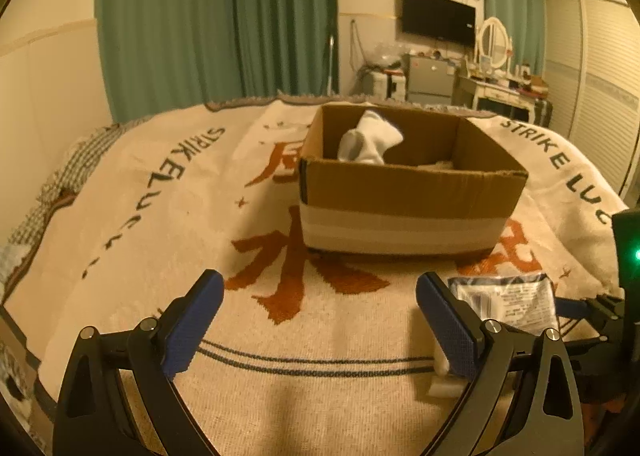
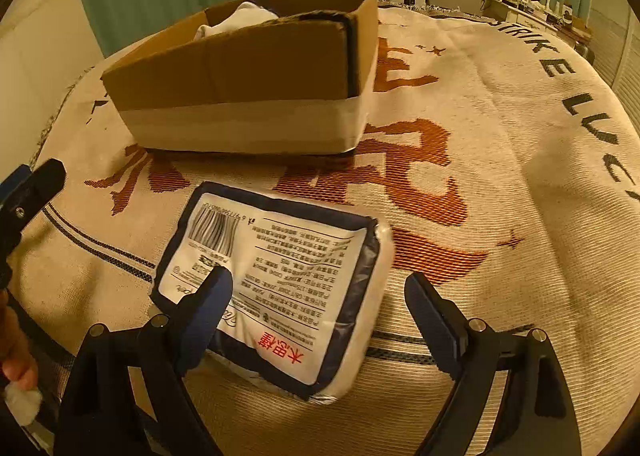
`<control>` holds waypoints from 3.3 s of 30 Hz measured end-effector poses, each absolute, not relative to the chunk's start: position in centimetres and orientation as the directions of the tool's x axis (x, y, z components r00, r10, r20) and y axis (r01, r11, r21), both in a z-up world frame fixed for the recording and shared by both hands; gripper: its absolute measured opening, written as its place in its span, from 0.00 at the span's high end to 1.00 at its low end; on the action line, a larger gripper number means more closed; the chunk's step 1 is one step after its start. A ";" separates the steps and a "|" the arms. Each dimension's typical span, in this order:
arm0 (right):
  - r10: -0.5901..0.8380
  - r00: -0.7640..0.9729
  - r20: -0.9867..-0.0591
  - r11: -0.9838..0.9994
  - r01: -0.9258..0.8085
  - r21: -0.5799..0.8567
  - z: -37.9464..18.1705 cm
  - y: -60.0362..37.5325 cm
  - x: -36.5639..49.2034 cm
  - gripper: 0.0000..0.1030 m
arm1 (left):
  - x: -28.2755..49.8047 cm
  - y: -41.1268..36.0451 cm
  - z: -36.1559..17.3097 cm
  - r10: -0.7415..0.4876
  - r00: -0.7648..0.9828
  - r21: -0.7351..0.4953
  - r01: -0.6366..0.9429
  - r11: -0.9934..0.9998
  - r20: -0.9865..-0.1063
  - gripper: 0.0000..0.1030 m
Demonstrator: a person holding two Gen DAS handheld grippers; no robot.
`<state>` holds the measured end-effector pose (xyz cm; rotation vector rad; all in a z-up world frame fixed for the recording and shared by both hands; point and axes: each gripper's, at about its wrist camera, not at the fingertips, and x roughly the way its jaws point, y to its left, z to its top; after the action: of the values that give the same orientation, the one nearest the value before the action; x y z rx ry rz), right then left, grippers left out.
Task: Organize soft objects
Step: 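Grasp the black-and-white packaged pad with the right tool, then grasp the white glove with the left tool while the right tool holds the pad, then lower the glove and pad into the box and open both tools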
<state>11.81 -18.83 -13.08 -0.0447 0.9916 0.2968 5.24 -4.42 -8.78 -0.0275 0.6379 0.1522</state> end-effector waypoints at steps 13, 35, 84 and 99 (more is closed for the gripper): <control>0.279 0.601 -0.749 0.957 -0.234 0.169 -9.5 -19.5 8.5 0.62 | 2.6 -5.2 -7.6 0.115 0.806 0.032 -0.119 0.992 -0.581 0.04; 0.226 0.713 -0.664 0.968 -0.087 0.235 -6.9 -28.7 8.0 0.66 | 5.1 -14.0 -15.1 -0.127 0.629 -0.023 0.171 0.985 -0.767 0.13; 0.298 0.823 -0.483 0.953 -0.288 0.097 6.7 -20.2 15.9 0.66 | 14.9 -3.2 0.9 -0.022 0.870 0.019 0.036 0.999 -0.493 0.71; 0.363 0.735 -0.572 0.931 -0.313 0.187 -1.5 -15.7 29.2 0.65 | 23.7 -4.3 -4.6 -0.049 0.822 0.037 0.085 0.996 -0.568 0.70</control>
<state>29.20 -15.72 -1.51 0.0802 0.6453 0.3716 23.74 -4.30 -4.56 0.0618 0.6023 -0.0713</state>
